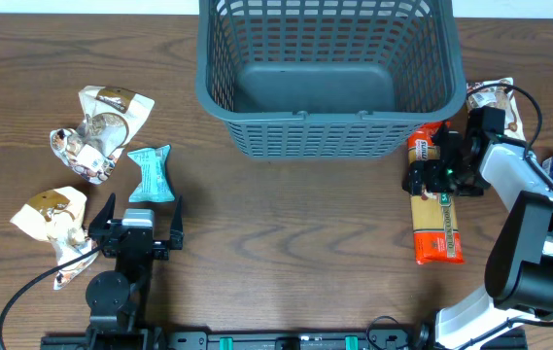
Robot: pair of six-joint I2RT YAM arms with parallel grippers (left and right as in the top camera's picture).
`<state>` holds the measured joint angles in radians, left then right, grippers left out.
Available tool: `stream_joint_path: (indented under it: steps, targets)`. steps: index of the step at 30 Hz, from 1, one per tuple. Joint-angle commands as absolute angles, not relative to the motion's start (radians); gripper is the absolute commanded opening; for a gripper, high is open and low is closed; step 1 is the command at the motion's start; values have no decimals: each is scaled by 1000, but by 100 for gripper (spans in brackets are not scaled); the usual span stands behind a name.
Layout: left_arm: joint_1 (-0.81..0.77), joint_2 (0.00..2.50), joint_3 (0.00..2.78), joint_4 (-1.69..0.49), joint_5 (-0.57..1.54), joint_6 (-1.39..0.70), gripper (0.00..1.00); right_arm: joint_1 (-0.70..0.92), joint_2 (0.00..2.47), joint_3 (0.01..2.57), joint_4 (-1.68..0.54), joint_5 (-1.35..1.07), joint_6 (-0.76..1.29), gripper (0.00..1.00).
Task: Pack container
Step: 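Lift the spaghetti package with the right gripper toward the basket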
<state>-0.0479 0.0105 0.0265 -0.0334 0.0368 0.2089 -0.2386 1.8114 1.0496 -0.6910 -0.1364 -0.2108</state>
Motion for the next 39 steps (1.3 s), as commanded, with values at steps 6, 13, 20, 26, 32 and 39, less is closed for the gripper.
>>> stream_joint_path:
  steps: [6, 13, 20, 26, 32, 39]
  targets:
    - [-51, 4, 4, -43, 14, 204, 99, -215, 1833, 1042, -686, -120, -172, 94]
    - [-51, 4, 4, -44, 14, 204, 99, -215, 1835, 1031, -676, -94, -150, 83]
    - [-51, 4, 4, -43, 14, 204, 99, -215, 1835, 1031, -677, -106, -142, 7]
    - [-51, 4, 4, -43, 14, 204, 98, -222, 1831, 1037, -673, -106, -80, 1]
    - [-51, 4, 4, -43, 14, 204, 98, -308, 1762, 1072, -672, -126, 70, 1]
    - [-51, 4, 4, -43, 14, 204, 99, -502, 1581, 1083, -645, -245, 205, 1]
